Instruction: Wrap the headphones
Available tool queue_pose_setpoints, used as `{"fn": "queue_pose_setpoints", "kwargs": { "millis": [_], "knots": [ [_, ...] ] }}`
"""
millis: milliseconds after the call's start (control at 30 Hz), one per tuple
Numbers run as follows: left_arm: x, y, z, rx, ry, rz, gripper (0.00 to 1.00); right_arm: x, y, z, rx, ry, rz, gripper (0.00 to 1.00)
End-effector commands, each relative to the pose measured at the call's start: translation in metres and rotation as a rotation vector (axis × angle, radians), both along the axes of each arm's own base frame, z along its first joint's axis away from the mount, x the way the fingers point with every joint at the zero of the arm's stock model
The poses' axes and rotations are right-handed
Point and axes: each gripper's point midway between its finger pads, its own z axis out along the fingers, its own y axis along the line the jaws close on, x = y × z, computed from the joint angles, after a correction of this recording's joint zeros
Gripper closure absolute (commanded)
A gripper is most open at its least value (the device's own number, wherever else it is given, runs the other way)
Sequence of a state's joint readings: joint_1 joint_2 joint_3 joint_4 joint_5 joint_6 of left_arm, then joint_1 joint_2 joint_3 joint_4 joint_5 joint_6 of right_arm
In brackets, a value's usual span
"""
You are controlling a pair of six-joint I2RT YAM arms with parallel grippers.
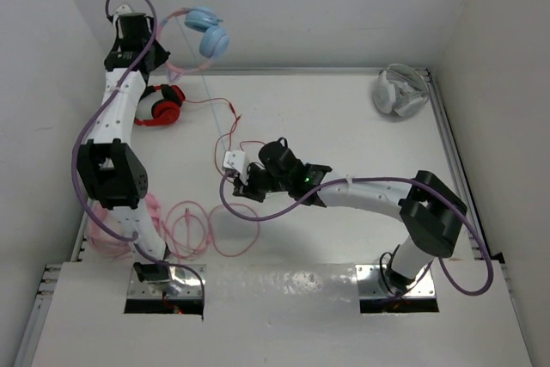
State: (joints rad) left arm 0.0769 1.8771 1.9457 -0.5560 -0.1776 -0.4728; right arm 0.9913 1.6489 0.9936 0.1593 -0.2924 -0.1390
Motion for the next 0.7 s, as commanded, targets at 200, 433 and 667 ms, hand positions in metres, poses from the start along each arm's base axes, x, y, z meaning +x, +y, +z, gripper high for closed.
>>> {"fn": "queue_pose_setpoints", "kwargs": {
  "millis": [200,433,667],
  "knots": [
    [0.013,-0.051,-0.009,0.427,-0.084,-0.086,1.0,0.001,-0.017,0.093,0.011,-0.124,-0.019,1.0],
    [-0.016,-0.114,-0.019,0.721,-0.101,-0.397,1.0,0.11,-0.108,0.189,0.013,-0.379,-0.512,1.0],
    [-0.067,-0.185,-0.038,1.089,-0.077,-0.653,1.0,0.187,-0.217,0.237,-0.008,-0.493,-0.889,1.0]
  ]
}}
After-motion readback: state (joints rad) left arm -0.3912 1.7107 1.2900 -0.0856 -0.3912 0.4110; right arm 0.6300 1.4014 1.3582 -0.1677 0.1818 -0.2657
